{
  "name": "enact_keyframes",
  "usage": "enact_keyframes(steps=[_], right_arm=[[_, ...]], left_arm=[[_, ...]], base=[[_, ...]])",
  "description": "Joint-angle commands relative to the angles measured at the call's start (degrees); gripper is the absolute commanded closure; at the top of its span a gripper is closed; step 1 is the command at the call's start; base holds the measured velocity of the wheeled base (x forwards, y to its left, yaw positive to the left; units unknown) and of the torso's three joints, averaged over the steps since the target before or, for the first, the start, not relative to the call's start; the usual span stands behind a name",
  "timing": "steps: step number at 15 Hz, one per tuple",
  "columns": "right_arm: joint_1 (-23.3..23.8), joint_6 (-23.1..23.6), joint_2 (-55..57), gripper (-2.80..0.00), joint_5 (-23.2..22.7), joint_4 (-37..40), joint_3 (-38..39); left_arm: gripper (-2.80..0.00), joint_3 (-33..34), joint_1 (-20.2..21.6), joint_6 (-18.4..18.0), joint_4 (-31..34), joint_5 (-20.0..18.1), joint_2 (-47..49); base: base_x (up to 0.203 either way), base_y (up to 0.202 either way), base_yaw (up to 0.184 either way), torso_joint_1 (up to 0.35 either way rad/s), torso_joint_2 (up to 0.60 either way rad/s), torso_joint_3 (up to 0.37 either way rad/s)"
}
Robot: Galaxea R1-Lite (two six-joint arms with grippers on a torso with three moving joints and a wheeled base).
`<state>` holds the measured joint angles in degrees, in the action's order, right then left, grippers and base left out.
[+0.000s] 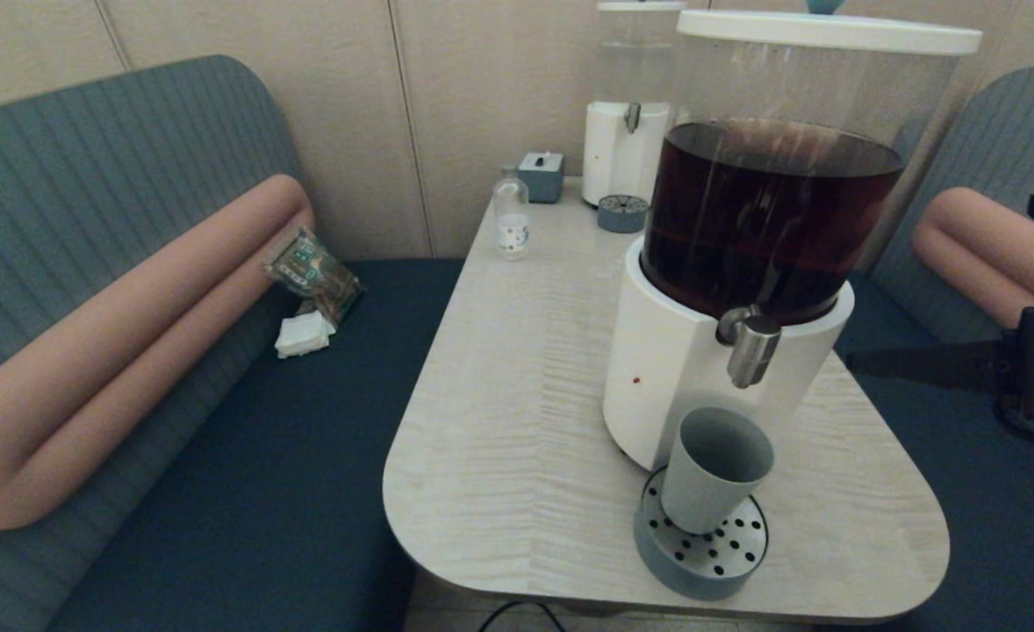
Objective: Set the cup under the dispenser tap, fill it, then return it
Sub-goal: Turn on the faucet
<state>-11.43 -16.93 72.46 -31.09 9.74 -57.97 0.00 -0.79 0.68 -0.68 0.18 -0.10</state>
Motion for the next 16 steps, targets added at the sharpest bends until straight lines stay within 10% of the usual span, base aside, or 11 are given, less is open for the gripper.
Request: enact_keyframes(steps=[1, 16], right_arm=[[-0.1, -0.1, 3.0, 0.0, -0.1, -1.4, 0.0], [-1.4, 3.9, 6.4, 0.0, 0.1, -3.6, -4.4]], left_arm=[[0.0, 0.1, 0.0, 0.0, 0.0, 0.0, 0.0], [0.0, 0.1, 0.0, 0.0, 0.0, 0.1, 0.0]], base=[[0.0, 0.0, 0.0, 0.0, 0.0, 0.0], [0.0, 0.0, 0.0, 0.0, 0.0, 0.0]])
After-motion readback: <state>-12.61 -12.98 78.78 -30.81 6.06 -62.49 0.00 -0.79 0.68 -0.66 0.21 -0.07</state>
